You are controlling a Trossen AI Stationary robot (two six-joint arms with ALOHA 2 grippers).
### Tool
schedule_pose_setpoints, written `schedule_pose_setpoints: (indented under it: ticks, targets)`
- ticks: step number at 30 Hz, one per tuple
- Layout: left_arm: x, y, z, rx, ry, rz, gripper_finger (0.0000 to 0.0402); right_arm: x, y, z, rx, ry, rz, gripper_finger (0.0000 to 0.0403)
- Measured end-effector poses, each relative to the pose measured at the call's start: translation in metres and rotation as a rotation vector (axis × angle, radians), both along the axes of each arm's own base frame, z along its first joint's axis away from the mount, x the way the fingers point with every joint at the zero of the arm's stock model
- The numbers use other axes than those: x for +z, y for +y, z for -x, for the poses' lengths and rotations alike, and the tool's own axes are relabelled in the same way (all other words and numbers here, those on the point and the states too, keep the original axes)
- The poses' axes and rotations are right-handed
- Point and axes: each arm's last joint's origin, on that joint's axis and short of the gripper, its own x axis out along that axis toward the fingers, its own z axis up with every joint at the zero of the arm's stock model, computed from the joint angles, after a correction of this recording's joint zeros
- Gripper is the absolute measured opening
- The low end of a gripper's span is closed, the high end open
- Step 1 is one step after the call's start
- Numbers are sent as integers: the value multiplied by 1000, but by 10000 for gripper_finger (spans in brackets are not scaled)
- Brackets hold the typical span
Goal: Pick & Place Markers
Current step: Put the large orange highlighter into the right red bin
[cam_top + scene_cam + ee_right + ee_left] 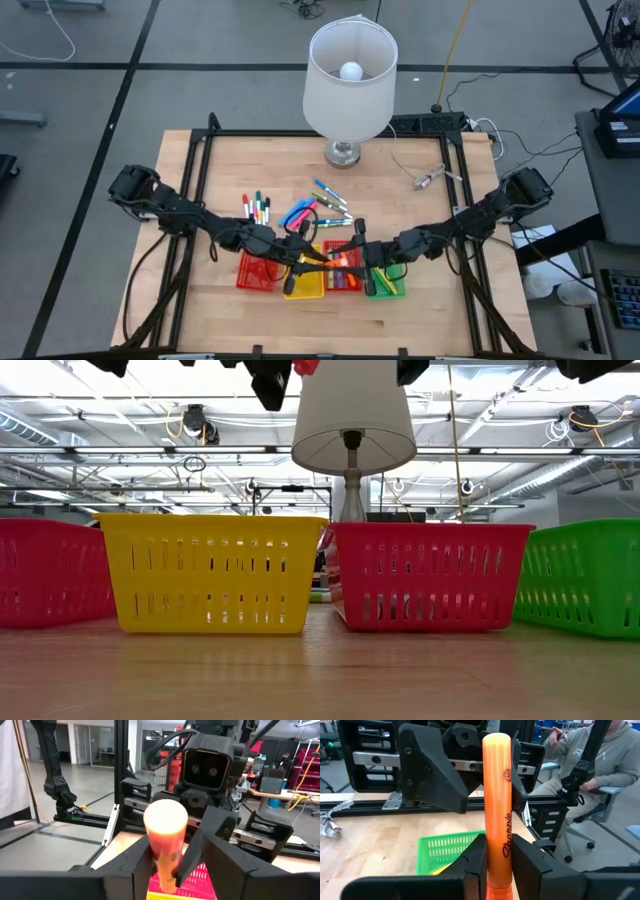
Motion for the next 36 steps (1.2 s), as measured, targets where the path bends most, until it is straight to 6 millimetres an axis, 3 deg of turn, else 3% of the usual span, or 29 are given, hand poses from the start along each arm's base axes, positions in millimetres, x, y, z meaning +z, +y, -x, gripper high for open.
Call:
schedule_pose_setpoints:
  ticks: [11, 22, 29, 36]
  targets:
    - [-2, 0, 0, 2, 25, 2, 67, -2, -4, -2, 73, 15, 17, 52]
    - [-3, 0, 0, 2, 26, -1, 67, -3, -4, -2, 74, 24, 16, 72]
    - [-3, 1, 0, 15, 24, -9, 70, -3, -4, -2, 73, 26, 36, 52]
    - [-1, 1, 0, 17, 9, -9, 124, -6, -4, -2, 74, 44, 43, 52]
